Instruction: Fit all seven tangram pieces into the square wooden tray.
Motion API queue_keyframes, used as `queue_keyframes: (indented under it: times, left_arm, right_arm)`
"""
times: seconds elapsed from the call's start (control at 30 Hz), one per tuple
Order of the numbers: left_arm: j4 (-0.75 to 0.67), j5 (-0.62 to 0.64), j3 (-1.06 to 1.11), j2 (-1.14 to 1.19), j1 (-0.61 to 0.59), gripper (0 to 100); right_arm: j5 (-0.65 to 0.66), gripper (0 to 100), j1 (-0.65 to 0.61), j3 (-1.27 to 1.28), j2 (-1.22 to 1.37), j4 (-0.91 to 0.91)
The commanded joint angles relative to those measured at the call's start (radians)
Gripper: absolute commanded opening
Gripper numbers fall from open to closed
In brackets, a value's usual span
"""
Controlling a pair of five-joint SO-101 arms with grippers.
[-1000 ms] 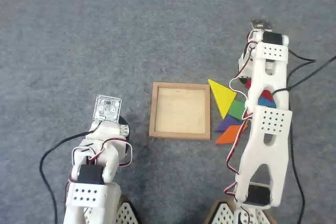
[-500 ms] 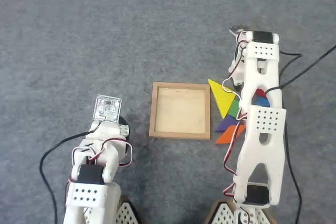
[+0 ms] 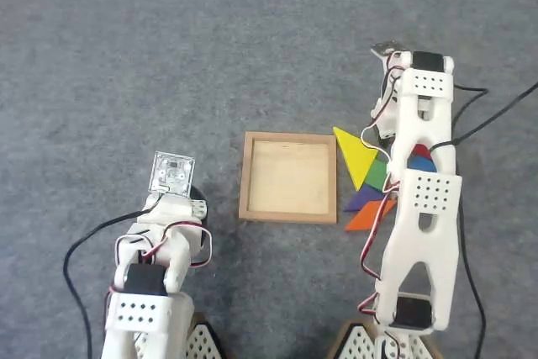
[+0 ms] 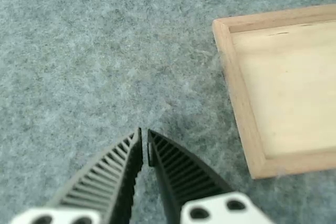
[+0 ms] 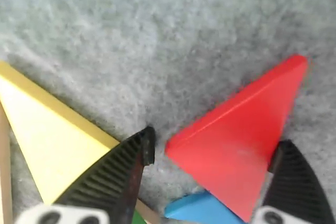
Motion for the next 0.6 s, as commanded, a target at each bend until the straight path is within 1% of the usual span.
queue_keyframes:
  times: [0.0, 0.23, 0.43, 0.57]
  left_arm:
    - [0.006, 0.005, -0.008, -0.014, -0.003, 2]
    - [0.006, 0.005, -0.008, -0.014, -0.003, 2]
    - [0.006, 0.005, -0.008, -0.014, -0.003, 2]
    - [0.006, 0.005, -0.008, -0.014, -0.003, 2]
  right_arm:
    - [0.011, 29.6, 0.024, -0.026, -0.001, -0.027]
    - [0.005, 29.5, 0.025, -0.034, -0.004, -0.018]
    - [-0.012, 29.4, 0.01, -0.163, -0.03, 0.056]
    - [-0.034, 24.9, -0.018, -0.172, -0.064, 0.058]
